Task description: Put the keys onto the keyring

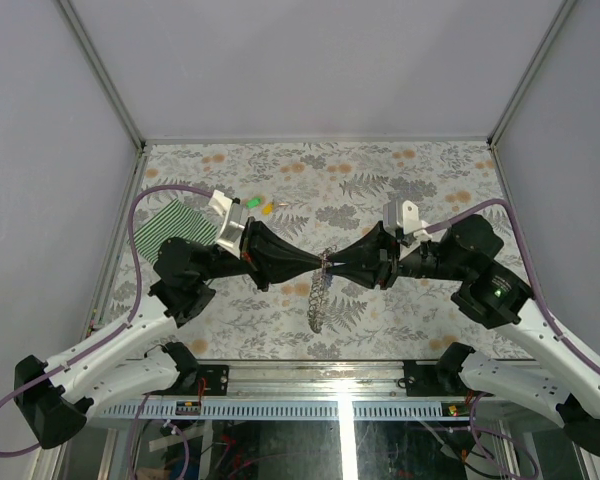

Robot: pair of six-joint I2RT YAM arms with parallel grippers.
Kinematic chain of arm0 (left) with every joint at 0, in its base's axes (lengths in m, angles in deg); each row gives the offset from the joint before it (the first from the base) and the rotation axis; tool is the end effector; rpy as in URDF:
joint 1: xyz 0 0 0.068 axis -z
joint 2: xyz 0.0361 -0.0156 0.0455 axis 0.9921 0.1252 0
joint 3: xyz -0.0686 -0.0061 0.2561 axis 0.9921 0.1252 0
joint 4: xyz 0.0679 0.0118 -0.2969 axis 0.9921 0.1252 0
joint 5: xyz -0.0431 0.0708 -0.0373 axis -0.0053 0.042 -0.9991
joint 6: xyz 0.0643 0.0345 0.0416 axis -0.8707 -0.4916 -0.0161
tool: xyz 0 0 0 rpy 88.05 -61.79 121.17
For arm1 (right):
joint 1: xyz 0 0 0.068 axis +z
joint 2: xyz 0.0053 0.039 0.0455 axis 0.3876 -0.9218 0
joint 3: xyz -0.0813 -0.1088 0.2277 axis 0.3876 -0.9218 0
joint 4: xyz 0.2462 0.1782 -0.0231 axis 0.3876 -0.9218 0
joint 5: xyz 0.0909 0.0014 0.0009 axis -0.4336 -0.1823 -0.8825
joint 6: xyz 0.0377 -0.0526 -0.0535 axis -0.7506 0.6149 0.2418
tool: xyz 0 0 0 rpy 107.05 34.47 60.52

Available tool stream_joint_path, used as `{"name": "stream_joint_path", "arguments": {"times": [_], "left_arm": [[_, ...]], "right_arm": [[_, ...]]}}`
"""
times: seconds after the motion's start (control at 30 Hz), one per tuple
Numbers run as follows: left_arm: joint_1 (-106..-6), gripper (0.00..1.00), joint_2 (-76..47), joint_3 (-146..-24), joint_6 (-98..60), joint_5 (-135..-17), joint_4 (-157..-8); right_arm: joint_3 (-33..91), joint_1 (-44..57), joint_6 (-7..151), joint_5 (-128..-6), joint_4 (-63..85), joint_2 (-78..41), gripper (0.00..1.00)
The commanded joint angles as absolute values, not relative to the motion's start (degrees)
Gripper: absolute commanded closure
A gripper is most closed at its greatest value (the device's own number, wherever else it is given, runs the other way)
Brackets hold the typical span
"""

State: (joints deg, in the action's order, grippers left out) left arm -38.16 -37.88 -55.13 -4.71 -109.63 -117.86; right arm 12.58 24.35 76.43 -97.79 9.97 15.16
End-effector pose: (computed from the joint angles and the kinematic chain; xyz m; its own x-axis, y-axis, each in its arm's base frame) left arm 0.1580 -0.2252 0.3878 -0.1032 -0.3522 -0.9302 0.9947 -0.0401 -0.0952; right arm 0.1360 0.2144 0.4420 0.0714 0.1263 -0.9894 -0.9954 0.0730 -0.0625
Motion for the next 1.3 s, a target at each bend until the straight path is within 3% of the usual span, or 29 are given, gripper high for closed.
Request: {"name": "stream_joint_path", "arguments": {"times": [0.0, 0.27, 0.4, 0.5, 0.7, 0.87, 1.27], "left_arm": [[-37.9, 1.0, -38.3, -55.6, -4.5, -108.0, -122.9], [-37.9, 1.0, -38.3, -55.7, -4.6, -108.1, -122.7], [-37.8, 1.0, -38.3, -55.6, -4.6, -108.1, -122.7], [-37.8, 1.0, -38.3, -55.7, -5.0, -108.1, -121.8], [-37.8, 0.84, -39.1, -59.3, -12.2, -108.4, -109.4], [-37.9, 0.76, -39.8, -62.6, -18.8, -107.5, -97.7], [-37.8, 0.7, -34.7, -68.9, -25.9, -114.1, -84.4]], "right_arm": [[12.5, 24.7, 74.7, -98.7, 15.3, 14.9, 0.72], [11.7, 24.7, 72.8, -98.3, 16.5, 14.3, 0.81], [12.1, 24.7, 72.6, -98.4, 16.1, 13.8, 1.0], [14.0, 24.7, 74.1, -97.6, 12.7, 13.3, 1.0], [22.3, 24.7, 82.0, -97.8, -2.5, 10.4, 1.0], [29.0, 24.7, 88.4, -98.6, -15.4, 6.9, 1.0], [43.6, 24.7, 97.9, -97.3, -38.7, -3.0, 1.0]]}}
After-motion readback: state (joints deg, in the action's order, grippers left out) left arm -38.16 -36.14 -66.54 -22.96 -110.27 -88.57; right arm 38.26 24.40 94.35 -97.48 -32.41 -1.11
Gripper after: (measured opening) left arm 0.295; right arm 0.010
